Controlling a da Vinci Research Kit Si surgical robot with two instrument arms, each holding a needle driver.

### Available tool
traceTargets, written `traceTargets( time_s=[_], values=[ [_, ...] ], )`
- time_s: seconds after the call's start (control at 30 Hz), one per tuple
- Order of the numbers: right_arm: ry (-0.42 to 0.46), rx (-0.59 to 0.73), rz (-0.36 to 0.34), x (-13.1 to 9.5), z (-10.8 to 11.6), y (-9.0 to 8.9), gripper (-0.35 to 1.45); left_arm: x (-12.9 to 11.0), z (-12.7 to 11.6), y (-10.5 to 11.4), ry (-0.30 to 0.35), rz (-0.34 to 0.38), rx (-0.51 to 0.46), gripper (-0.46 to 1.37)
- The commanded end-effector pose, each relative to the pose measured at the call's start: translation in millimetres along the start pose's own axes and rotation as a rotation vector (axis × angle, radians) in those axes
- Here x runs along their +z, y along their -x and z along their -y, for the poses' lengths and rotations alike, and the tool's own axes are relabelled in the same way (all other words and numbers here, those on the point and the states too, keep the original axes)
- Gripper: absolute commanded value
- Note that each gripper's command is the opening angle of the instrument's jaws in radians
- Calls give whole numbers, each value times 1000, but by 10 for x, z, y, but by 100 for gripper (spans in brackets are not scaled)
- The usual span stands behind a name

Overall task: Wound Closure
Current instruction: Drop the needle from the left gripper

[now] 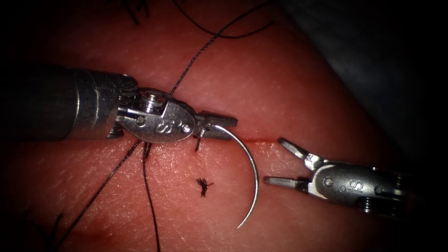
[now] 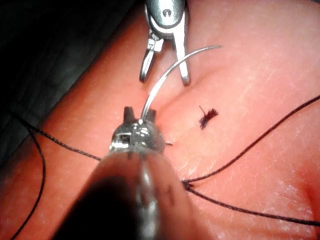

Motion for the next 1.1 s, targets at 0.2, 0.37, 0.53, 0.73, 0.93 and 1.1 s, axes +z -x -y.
traceTargets(
  time_s=[0.2, 0.37, 0.53, 0.73, 0.93, 1.1],
  values=[
    [-3, 0, 1, 3, 1, 0, 126, -2, -18, -4, 28, -13, -301, 135],
    [0, -5, 3, 6, 3, -1, 128, -15, -16, -17, 51, -48, -335, 136],
    [2, -5, 4, 7, 4, -2, 128, -36, -8, -38, -2, -151, -459, 134],
    [3, -17, 5, 8, 3, -1, 128, -61, -18, -92, -119, -294, -543, 114],
    [2, -24, 8, -2, 0, -1, 122, -79, -70, -152, -172, -413, -665, 105],
    [10, -24, 16, -5, -2, 0, 122, -78, -106, -173, -188, -451, -703, 117]
  ],
)
